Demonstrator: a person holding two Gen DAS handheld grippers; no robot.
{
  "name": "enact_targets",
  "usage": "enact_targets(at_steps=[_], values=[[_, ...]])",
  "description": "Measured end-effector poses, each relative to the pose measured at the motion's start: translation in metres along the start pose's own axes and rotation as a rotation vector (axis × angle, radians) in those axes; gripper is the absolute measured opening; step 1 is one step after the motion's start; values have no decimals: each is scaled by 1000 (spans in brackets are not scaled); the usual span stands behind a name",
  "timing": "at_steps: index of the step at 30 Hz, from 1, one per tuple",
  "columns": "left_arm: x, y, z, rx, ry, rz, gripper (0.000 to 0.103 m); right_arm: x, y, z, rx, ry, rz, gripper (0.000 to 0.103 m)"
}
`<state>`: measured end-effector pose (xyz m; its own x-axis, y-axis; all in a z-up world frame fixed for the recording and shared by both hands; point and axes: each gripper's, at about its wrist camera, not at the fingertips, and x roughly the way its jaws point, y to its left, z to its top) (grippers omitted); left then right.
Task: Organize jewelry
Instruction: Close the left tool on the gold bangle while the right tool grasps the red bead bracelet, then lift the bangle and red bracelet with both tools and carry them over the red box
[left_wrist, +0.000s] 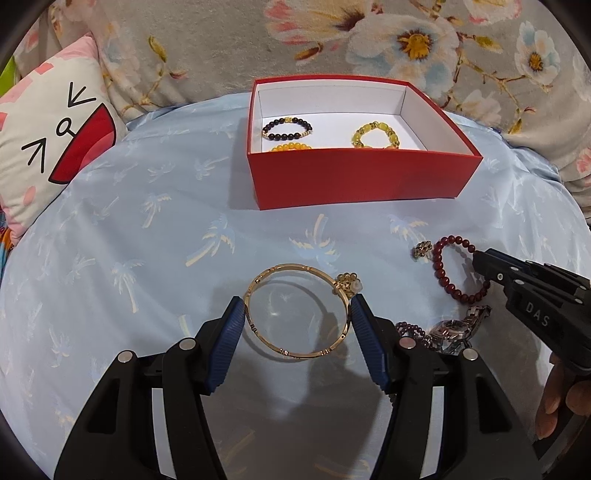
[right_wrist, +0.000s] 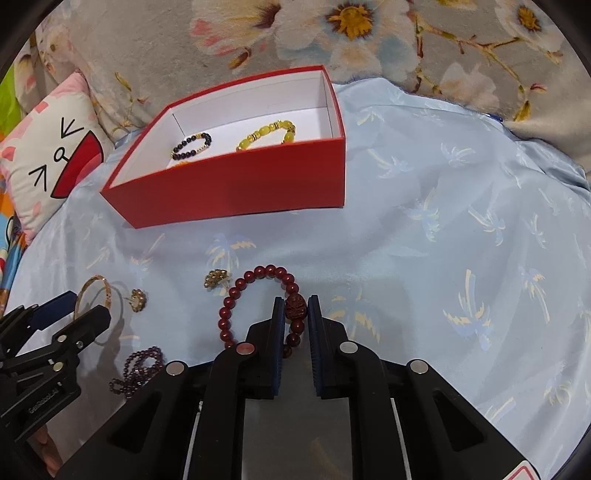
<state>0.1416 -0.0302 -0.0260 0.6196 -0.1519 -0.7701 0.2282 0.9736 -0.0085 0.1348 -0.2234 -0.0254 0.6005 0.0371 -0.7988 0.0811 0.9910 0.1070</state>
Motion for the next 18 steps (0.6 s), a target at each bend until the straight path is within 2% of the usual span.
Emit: enact_targets(at_steps=[18], values=[[-30, -6, 20, 8, -61, -21, 56, -70, 10, 20, -6, -126, 44, 12]])
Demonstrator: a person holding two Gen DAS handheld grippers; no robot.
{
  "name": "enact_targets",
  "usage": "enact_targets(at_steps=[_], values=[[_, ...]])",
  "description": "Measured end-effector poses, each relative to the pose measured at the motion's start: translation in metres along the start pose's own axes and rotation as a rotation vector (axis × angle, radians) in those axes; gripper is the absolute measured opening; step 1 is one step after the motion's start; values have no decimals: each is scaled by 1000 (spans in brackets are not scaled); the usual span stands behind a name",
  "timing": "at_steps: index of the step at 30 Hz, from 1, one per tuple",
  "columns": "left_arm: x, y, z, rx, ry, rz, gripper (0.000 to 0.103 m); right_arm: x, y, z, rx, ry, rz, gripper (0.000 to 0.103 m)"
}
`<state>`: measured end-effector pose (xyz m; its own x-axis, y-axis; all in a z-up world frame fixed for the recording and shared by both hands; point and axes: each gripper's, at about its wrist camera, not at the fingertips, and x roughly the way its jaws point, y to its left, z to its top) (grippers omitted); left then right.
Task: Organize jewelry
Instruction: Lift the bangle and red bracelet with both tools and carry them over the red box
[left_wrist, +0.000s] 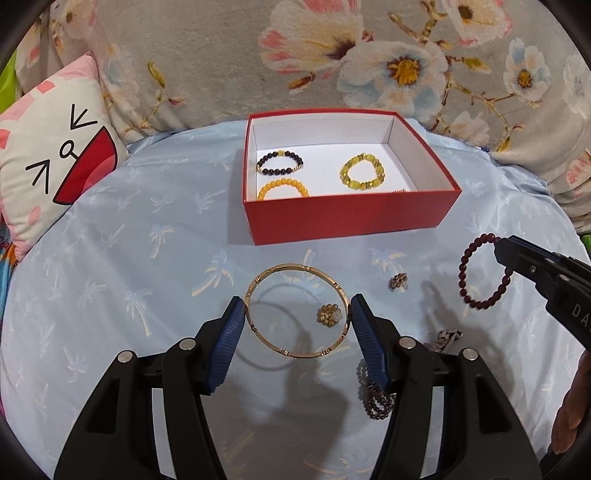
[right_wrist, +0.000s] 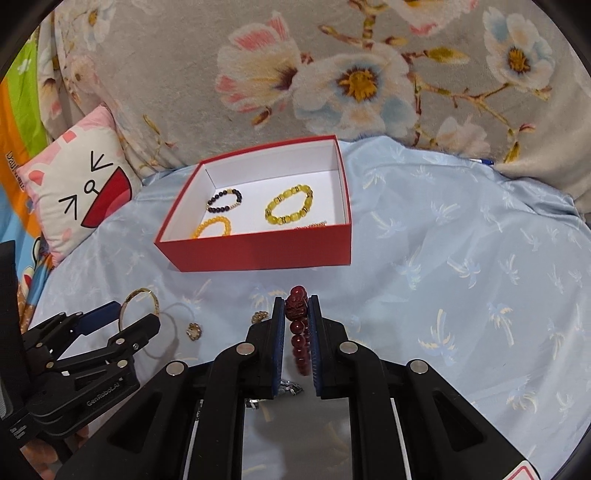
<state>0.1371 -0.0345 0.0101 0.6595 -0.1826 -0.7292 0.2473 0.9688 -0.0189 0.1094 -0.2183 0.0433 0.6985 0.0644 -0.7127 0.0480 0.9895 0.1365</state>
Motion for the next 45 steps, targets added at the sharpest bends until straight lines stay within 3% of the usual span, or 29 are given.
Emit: enact_targets(at_steps=[12, 20, 31, 45], values=[[-14, -4, 25, 9, -51, -6, 56, -17, 9, 16, -2, -40, 35, 12], [-13, -6, 60, 17, -105, 7, 56, -14, 17, 46, -24, -74, 51, 12], [6, -7, 107, 19, -147, 22, 56, 12, 22, 96, -44, -100, 51, 12], [44, 3, 141, -3, -141, 27, 56, 60, 18, 122, -48, -63, 33, 12]])
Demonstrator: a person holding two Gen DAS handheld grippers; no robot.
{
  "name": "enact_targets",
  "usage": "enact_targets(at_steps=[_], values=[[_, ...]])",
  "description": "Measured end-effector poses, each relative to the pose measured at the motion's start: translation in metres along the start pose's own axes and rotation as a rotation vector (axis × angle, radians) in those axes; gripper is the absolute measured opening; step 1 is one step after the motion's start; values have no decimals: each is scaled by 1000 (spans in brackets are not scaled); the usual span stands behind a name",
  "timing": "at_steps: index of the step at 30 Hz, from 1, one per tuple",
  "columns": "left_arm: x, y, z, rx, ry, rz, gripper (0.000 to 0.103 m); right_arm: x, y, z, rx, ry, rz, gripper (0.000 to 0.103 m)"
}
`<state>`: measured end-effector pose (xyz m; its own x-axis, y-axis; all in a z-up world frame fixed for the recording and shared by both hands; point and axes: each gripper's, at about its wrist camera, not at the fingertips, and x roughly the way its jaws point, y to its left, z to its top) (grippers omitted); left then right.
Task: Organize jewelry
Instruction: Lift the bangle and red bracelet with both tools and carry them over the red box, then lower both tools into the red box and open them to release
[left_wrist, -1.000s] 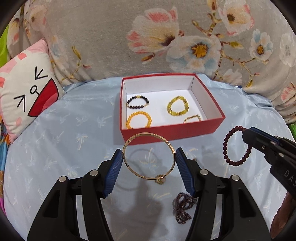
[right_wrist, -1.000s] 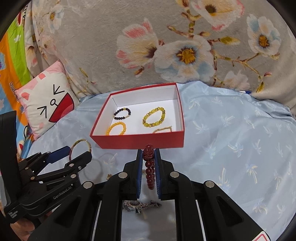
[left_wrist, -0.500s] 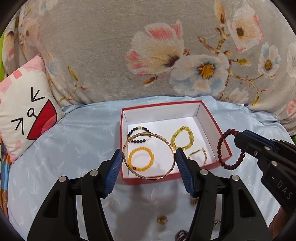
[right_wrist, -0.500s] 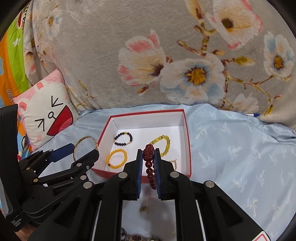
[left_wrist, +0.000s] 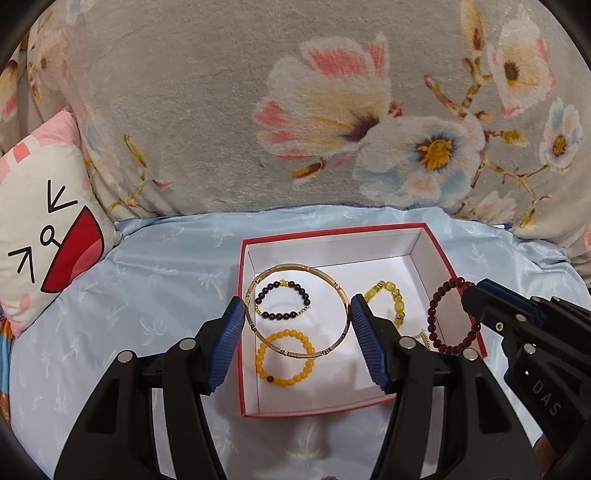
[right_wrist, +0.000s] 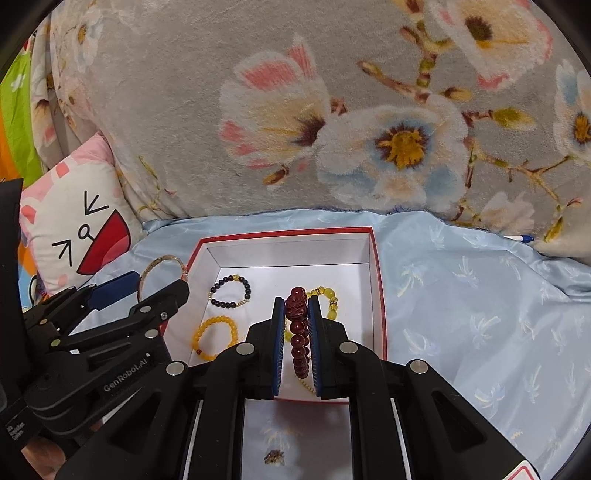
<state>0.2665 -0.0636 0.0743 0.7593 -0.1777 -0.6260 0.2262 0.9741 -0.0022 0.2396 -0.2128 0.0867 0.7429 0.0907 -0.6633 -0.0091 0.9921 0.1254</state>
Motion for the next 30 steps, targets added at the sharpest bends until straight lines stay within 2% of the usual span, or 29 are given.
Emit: enact_targets(at_steps=[13, 30], values=[[40, -9, 12, 13, 26, 4, 56, 44, -5, 4, -9, 42, -8, 12], [70, -12, 11, 9, 59, 6, 56, 73, -13, -4, 4, 73, -19, 12]])
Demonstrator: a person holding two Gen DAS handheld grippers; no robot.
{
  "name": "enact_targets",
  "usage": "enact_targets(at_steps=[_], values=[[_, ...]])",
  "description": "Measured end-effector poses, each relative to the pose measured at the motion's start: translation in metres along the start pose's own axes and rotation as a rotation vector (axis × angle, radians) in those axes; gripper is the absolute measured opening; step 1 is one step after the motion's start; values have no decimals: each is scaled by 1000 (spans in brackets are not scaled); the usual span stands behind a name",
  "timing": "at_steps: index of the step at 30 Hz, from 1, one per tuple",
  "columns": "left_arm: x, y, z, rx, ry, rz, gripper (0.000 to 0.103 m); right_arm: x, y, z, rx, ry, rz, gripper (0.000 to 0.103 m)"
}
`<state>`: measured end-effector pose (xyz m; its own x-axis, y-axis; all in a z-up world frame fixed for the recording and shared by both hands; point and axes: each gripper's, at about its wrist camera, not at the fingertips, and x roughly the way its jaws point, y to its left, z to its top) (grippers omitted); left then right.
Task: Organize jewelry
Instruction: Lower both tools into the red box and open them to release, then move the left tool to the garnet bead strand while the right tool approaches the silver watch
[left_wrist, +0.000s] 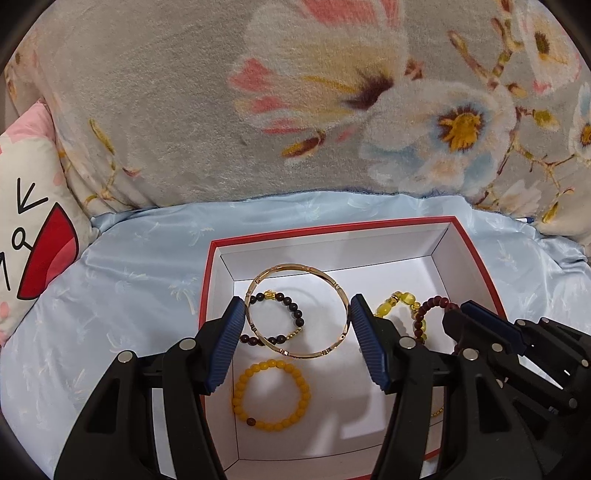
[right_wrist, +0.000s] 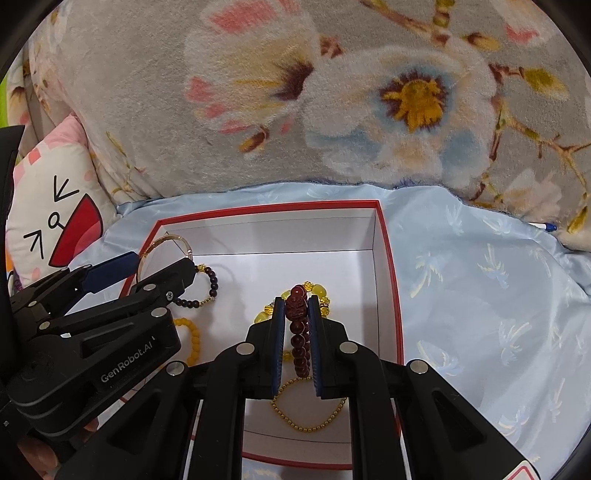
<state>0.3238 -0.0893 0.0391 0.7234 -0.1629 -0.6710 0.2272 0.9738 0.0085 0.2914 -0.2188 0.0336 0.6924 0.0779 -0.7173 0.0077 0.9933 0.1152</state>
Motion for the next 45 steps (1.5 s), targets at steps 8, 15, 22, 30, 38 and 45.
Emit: enact_targets(at_steps=[8, 15, 22, 30, 38, 45], values=[[8, -2, -1, 1, 8, 2, 56, 6, -2, -2, 3, 6, -3, 12], [12, -1, -1, -12, 17, 2, 57, 8, -2, -3, -1, 4, -11, 12], [13, 4, -2, -36, 20, 24, 66, 3, 0, -4, -27, -28, -47, 35], [-4, 13, -5, -52, 6, 14, 67, -16, -4, -13, -16, -45, -46, 38], [-37, 20, -25, -44, -4, 18, 67, -50, -6, -39, -2, -41, -34, 38], [-66, 21, -58, -39, 13, 15, 67, -82, -6, -73, 5, -20, -30, 38]])
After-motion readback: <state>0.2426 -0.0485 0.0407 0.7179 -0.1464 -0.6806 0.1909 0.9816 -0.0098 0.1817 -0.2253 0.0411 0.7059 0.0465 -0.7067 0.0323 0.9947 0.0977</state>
